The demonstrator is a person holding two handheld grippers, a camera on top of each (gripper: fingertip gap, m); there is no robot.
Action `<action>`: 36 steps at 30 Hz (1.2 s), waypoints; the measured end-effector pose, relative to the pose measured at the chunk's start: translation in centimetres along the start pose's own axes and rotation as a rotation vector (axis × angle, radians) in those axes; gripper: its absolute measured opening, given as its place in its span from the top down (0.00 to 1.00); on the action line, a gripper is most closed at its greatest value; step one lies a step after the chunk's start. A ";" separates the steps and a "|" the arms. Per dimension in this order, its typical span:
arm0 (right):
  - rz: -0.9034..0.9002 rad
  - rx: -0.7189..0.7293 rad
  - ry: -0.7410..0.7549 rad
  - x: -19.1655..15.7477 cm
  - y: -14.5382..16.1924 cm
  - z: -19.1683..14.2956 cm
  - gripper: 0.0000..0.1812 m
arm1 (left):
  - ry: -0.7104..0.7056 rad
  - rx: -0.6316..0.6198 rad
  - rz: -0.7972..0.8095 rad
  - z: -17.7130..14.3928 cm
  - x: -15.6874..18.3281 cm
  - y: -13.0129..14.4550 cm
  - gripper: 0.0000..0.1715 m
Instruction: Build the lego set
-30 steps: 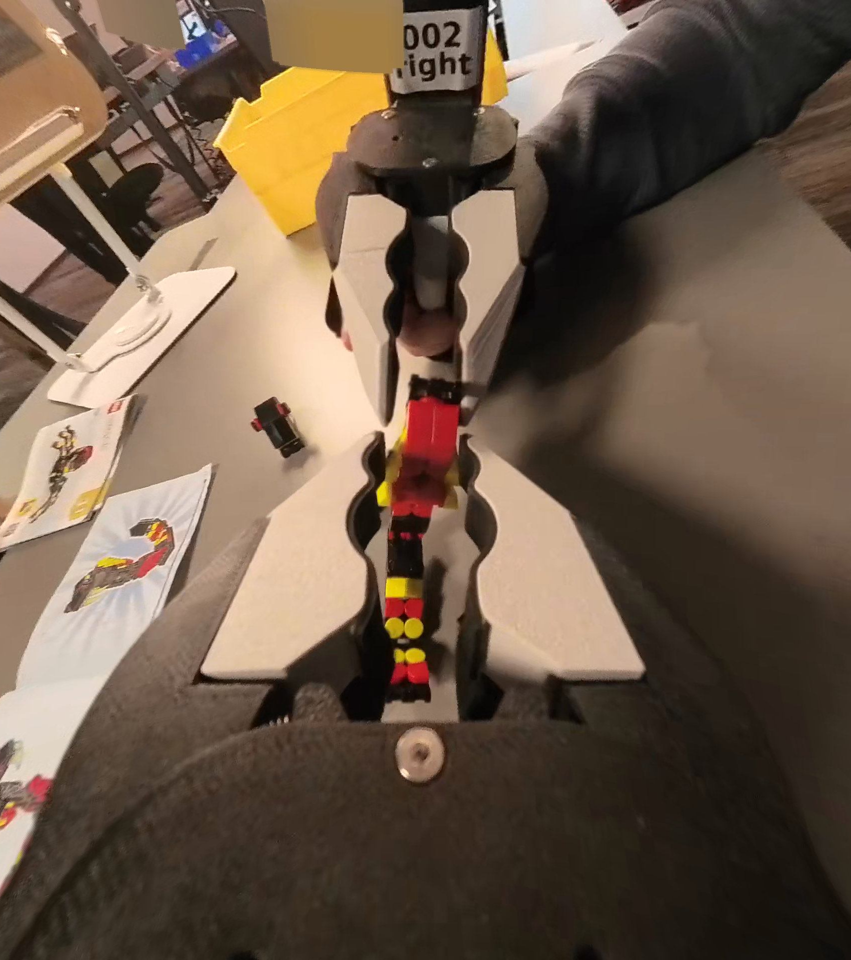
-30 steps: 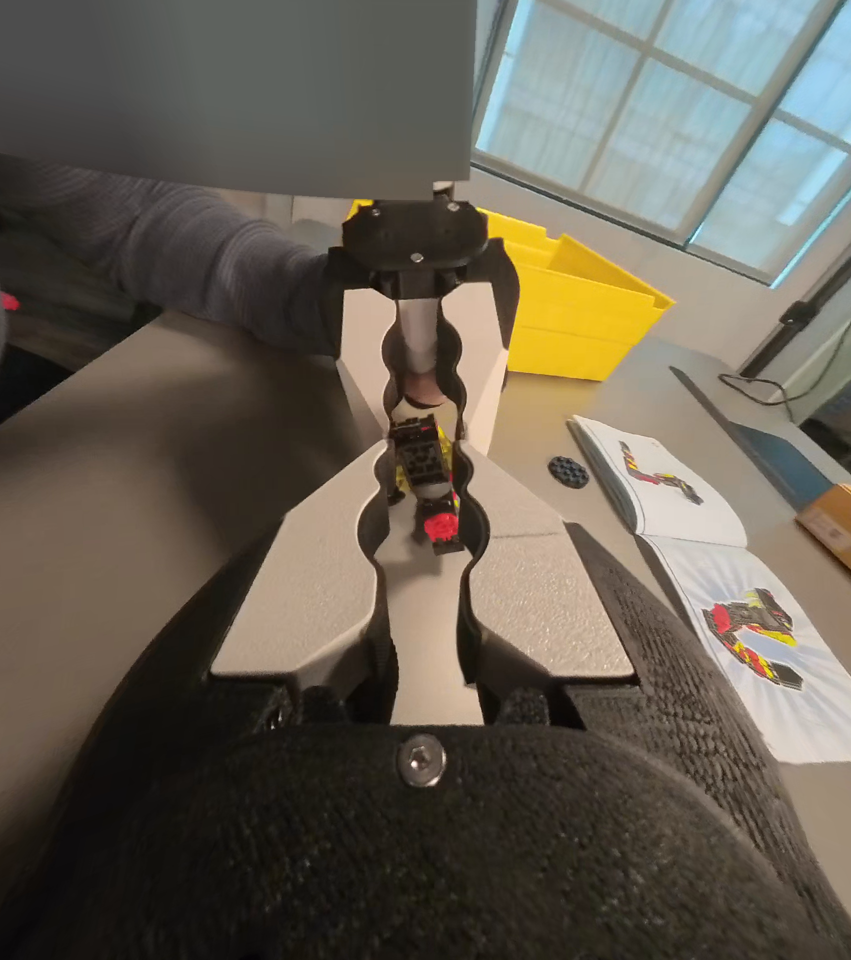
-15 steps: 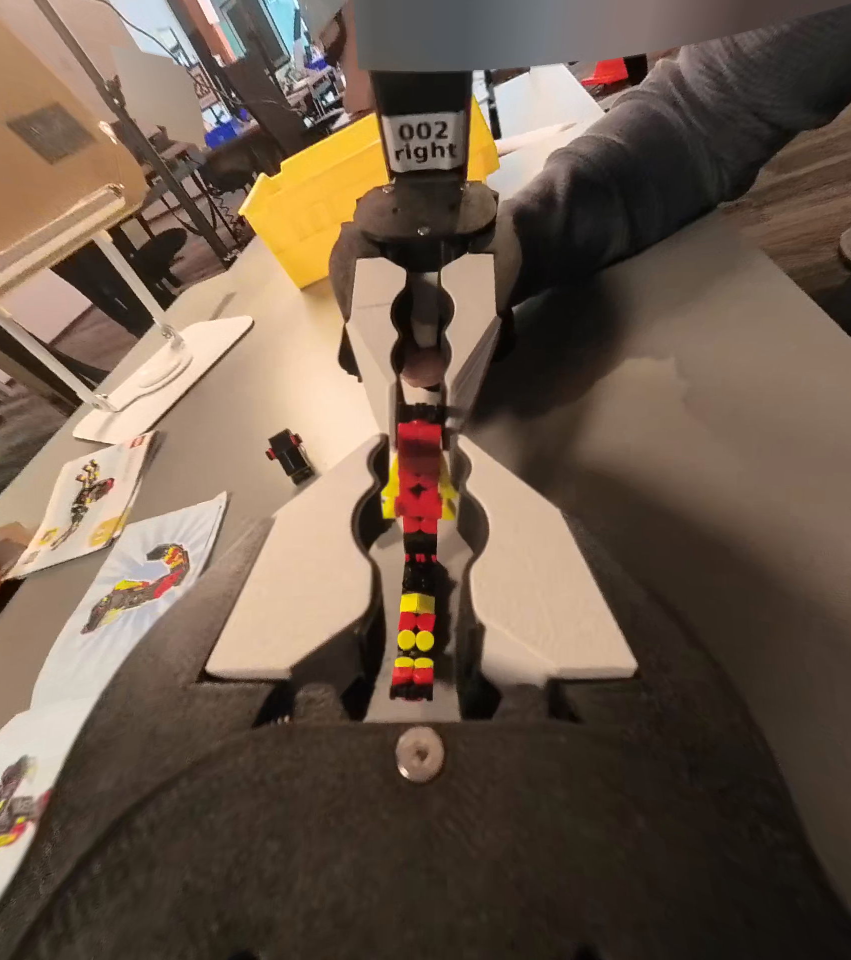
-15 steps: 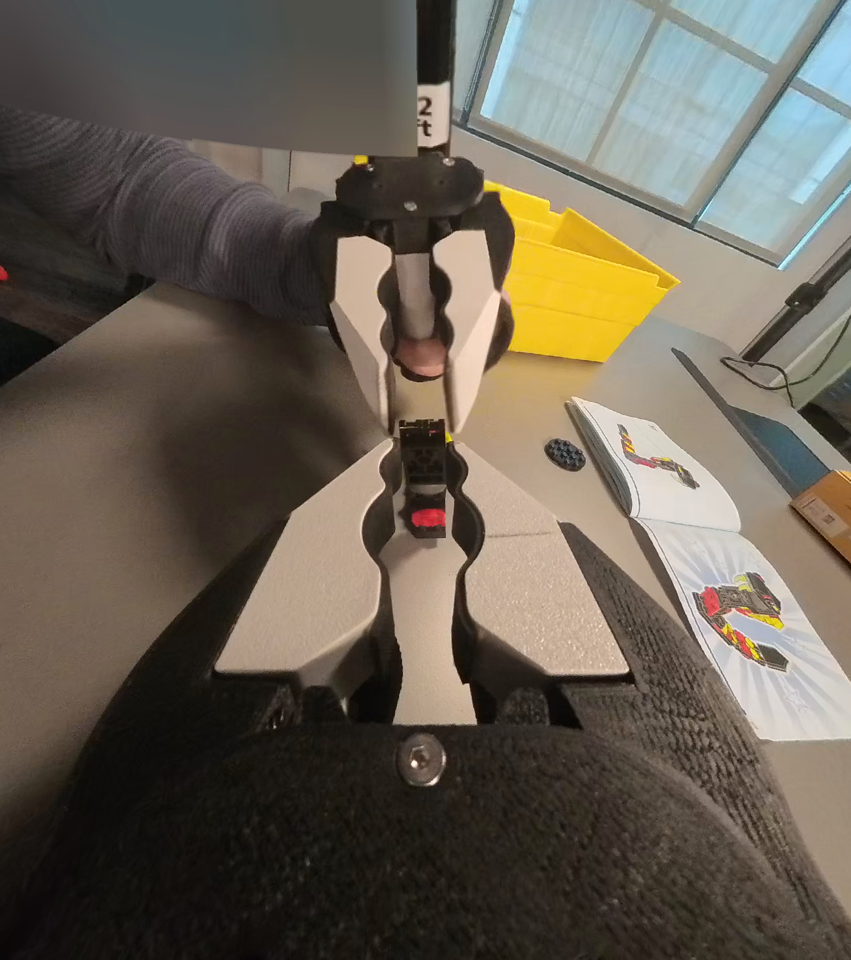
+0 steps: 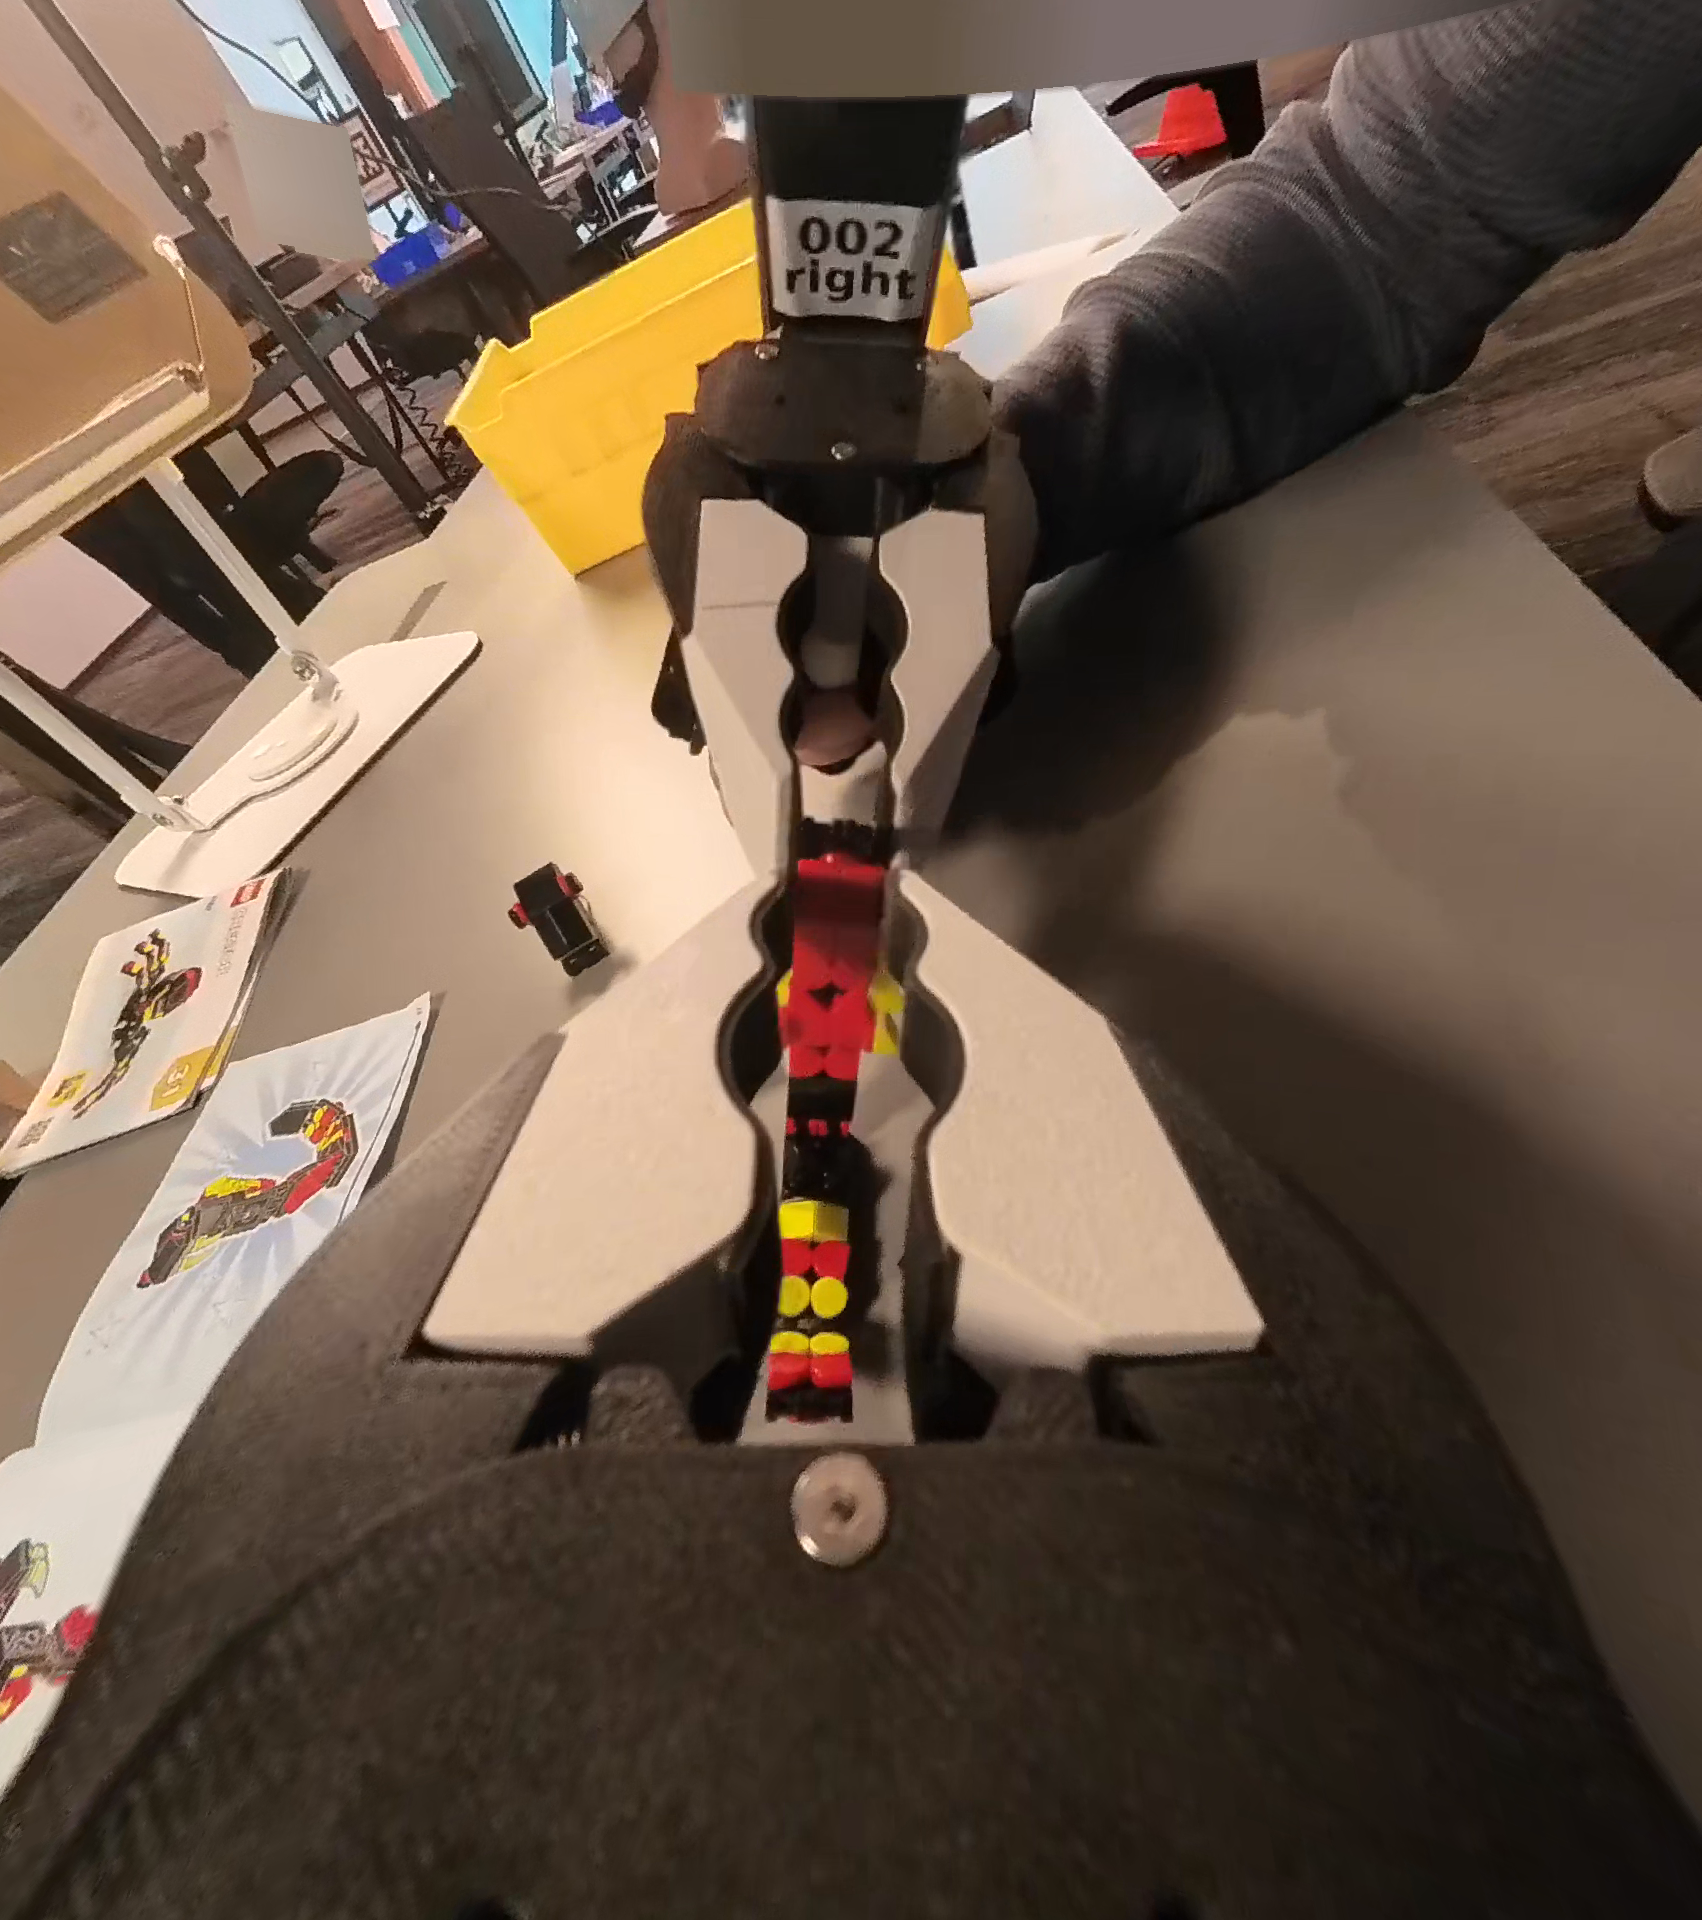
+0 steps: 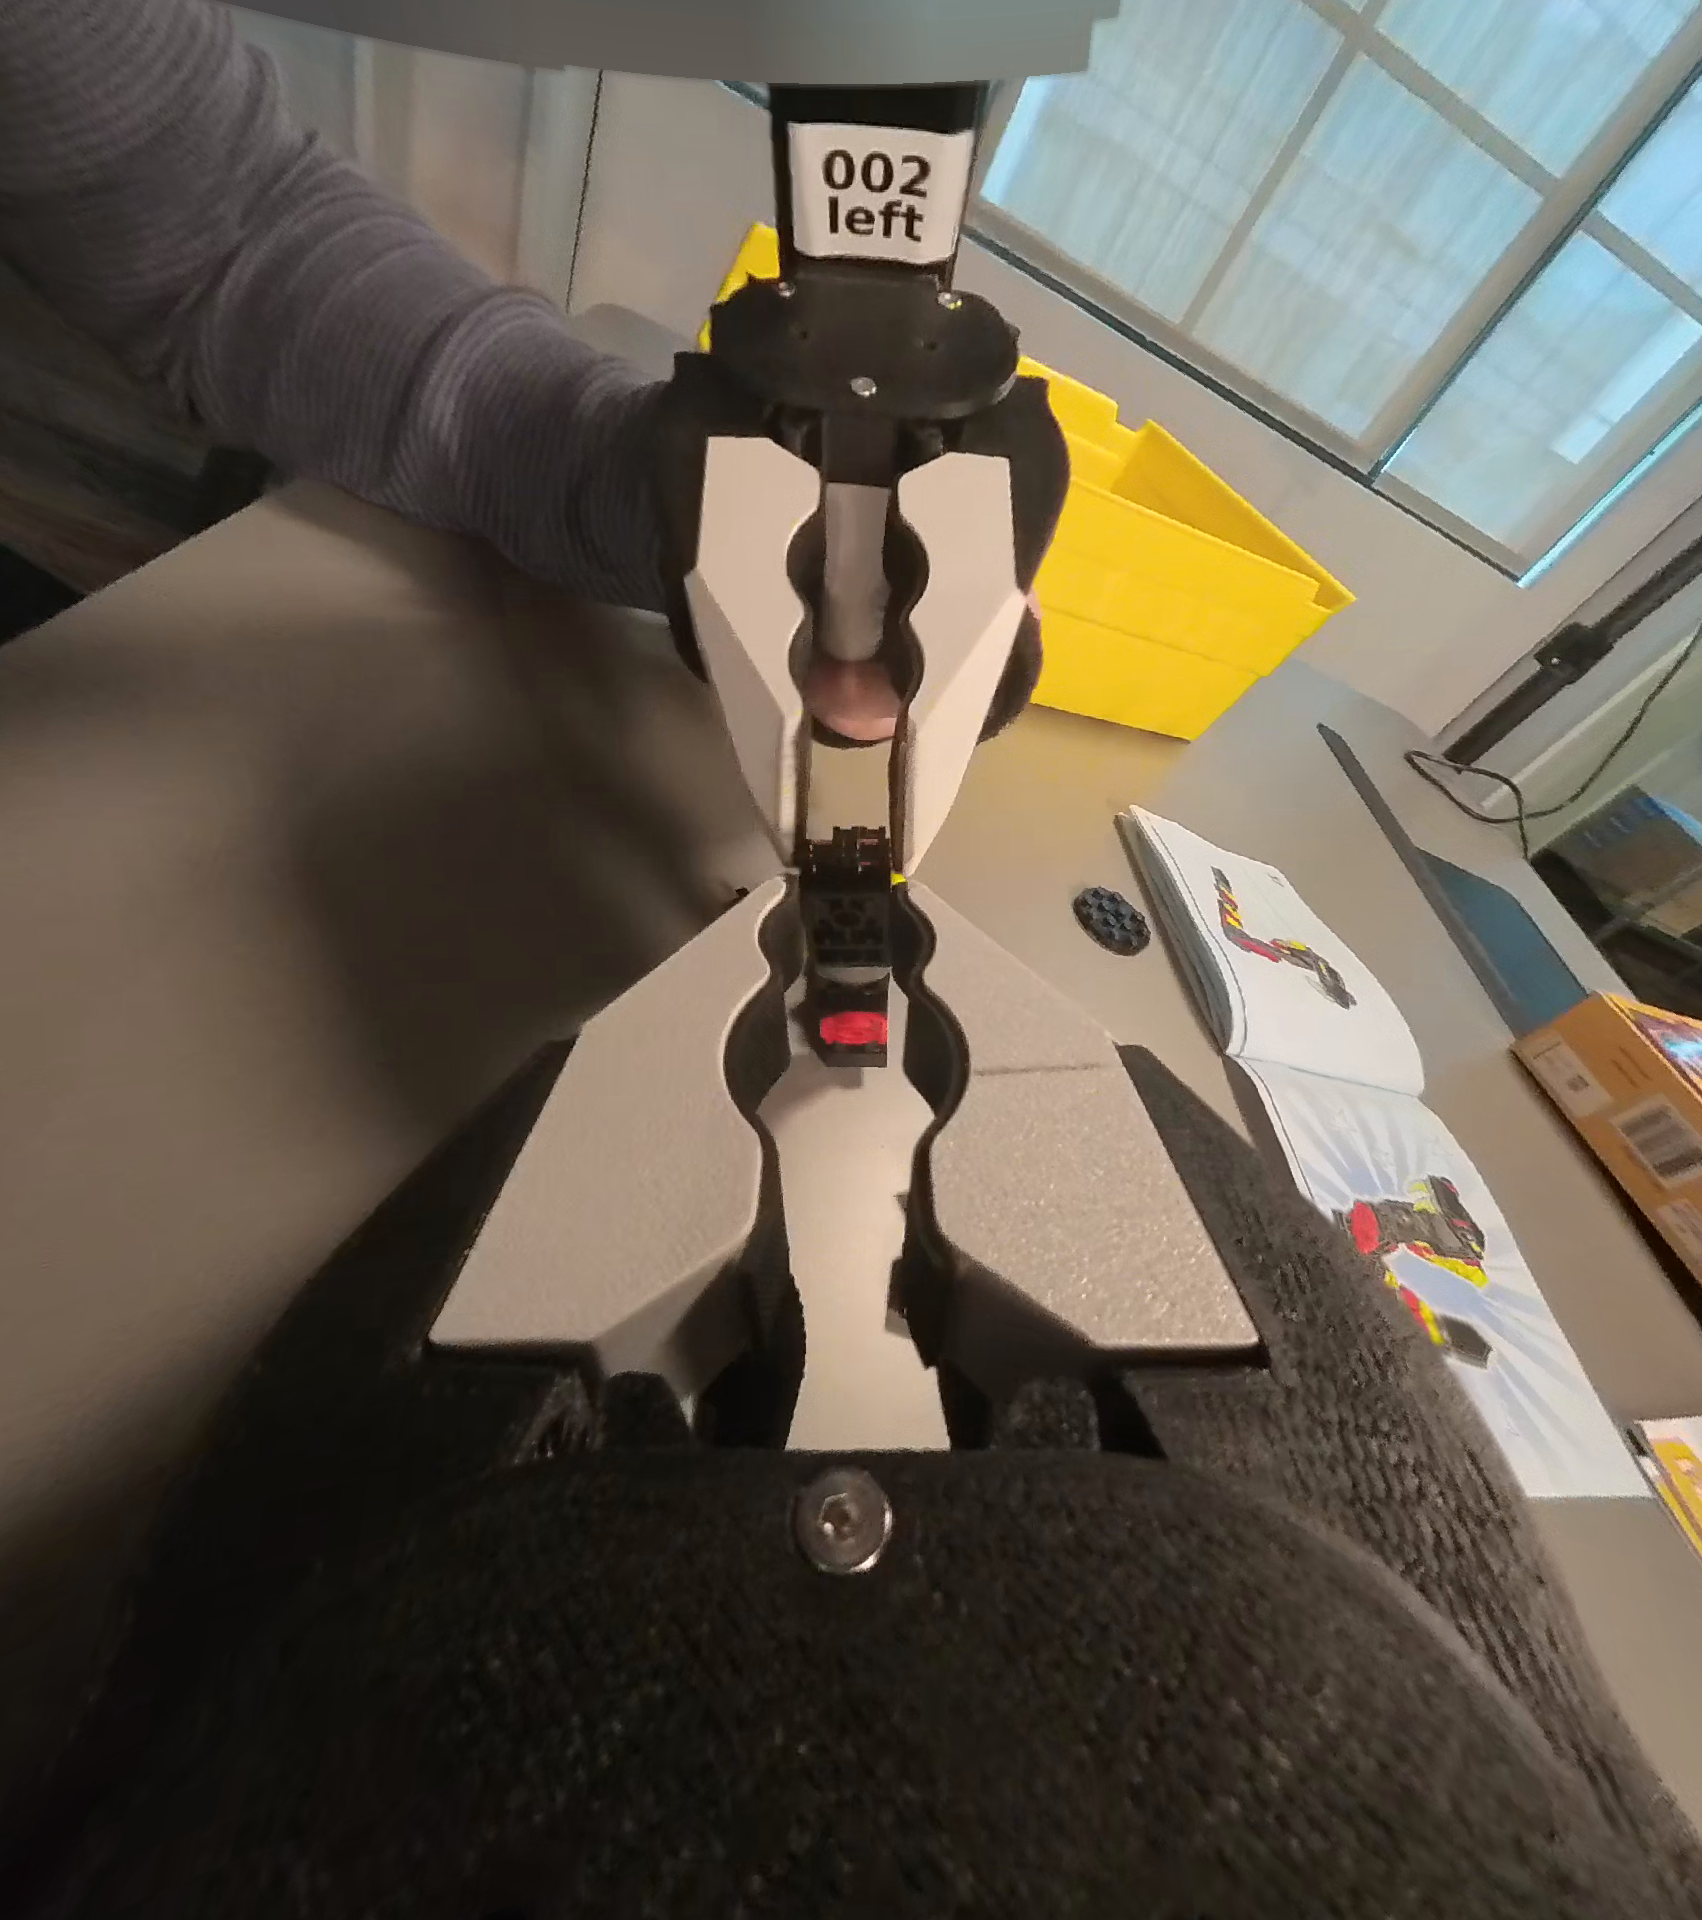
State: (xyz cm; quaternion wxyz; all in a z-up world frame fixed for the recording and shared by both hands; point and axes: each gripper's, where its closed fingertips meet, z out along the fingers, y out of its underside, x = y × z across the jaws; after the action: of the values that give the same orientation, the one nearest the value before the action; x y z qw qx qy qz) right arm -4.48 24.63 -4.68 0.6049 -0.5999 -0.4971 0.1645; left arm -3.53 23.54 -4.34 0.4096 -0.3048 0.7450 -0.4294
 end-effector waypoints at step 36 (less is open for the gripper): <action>-0.154 -0.071 0.097 0.5 0.3 0.4 0.92 | -0.061 -0.212 0.099 -0.4 -0.4 0.8 0.91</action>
State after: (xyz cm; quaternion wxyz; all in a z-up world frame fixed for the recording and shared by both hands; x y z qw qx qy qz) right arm -4.43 25.26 -4.85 0.6175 -0.5884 -0.5172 0.0704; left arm -3.82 24.36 -4.74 0.4182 -0.3222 0.7875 -0.3179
